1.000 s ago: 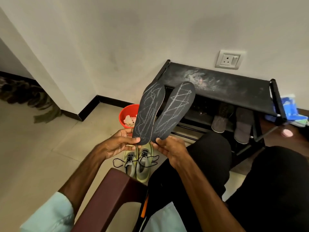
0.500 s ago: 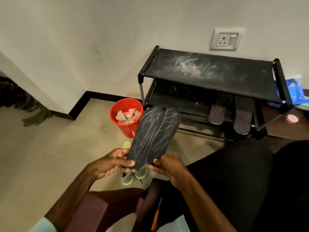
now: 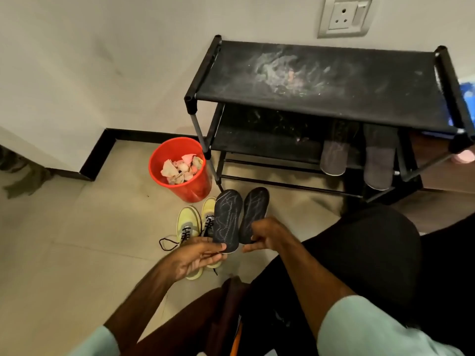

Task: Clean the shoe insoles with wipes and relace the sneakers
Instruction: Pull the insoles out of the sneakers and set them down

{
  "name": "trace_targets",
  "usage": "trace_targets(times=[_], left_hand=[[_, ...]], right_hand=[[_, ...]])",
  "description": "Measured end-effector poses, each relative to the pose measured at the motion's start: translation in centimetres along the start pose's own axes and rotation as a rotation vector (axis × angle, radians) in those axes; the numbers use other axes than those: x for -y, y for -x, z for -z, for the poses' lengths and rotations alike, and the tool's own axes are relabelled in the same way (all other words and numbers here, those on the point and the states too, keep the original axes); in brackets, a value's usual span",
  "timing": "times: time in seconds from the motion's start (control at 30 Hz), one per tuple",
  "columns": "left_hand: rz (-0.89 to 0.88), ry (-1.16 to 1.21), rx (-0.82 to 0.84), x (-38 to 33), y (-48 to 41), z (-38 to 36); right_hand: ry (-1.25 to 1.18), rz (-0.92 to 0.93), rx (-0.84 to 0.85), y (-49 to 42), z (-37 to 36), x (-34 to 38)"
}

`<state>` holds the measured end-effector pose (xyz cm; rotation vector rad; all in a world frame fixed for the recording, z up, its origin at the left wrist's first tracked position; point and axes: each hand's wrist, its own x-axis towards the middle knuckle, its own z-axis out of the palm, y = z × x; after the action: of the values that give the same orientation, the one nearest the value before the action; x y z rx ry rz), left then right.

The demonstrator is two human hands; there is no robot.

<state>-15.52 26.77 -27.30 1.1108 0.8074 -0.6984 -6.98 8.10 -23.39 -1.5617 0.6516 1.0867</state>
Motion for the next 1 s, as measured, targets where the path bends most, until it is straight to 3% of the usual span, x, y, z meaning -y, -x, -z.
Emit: trace_targets(times=[0.2,0.3,0.47,0.77,1.0], left_hand=[[0.095,0.061,-0.112,0.3,-6.2,-1.1],[0.095,0.022,-0.177,0.1,-10.3,-1.7],[0.062,-0.072,-0.279,1.7,-16.2,-2.1],[0.213,-0.035,-0.337,4.6,-23.6,-2.5],[0.183,-0.184,-0.402,7.2,-25.7,-3.0]], right_hand=[[-0.055,0.061,-0.048,-6.0,4.3,-1.7],[-0.132,0.004,-0.038,-7.4,5.0,-0.9],[-0.041,-0.113,-0.028,-9.5,5.0,1.4],[-0.062,-0.272,-0.092,-22.5,4.6,-4.0],[0.195,-0.395,-0.048,-23.9,4.4,-5.2]])
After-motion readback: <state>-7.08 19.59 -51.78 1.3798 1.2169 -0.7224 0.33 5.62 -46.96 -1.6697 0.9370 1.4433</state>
